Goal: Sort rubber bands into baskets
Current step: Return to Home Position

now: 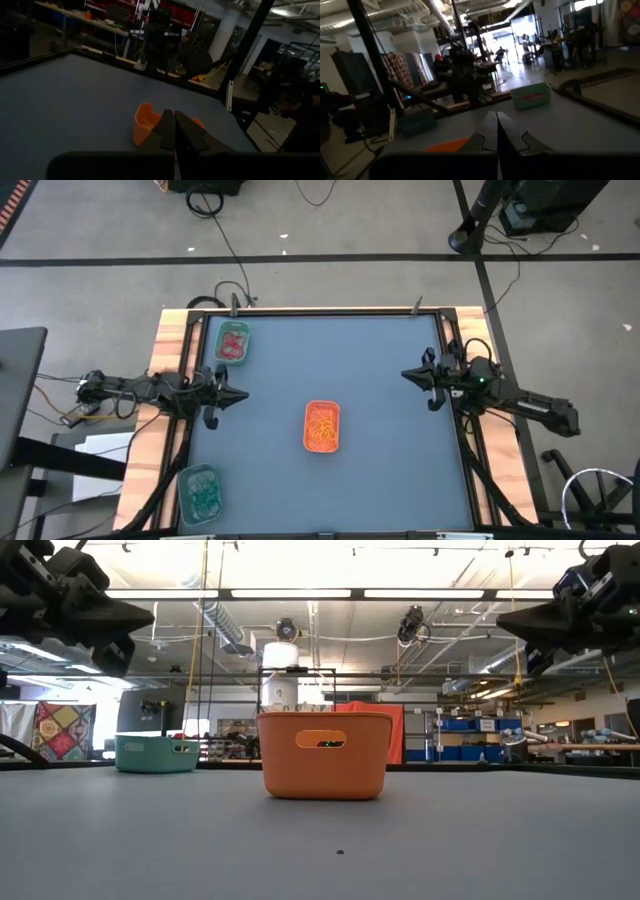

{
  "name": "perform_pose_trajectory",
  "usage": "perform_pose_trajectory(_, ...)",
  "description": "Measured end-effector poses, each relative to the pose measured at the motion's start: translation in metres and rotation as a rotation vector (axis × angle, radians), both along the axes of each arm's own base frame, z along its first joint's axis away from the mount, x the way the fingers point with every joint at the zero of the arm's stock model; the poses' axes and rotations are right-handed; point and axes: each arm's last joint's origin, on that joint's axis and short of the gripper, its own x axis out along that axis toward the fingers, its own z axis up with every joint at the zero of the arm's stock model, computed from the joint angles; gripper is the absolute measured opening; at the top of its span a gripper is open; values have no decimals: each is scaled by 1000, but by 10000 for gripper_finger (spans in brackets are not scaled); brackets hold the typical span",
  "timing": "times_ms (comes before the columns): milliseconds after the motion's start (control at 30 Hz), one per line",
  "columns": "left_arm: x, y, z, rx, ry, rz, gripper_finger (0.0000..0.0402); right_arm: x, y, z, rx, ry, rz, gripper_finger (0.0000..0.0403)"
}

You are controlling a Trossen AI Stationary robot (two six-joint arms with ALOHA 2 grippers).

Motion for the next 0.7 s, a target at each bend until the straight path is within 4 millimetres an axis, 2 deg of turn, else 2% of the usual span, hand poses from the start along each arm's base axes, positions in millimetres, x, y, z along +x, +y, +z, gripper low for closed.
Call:
perform_pose_trajectory(200, 2, 0, -7, 1, 11, 0, 2, 0, -1, -2, 3, 21, 25, 3)
perform_pose_trajectory(367, 3, 0, -7, -26, -58, 13, 2, 0, -1, -3, -16, 36, 13, 6)
perform_pose_trajectory(700, 5, 0, -11, -19, -13, 32, 14, 0, -3, -3, -1, 36, -59, 41)
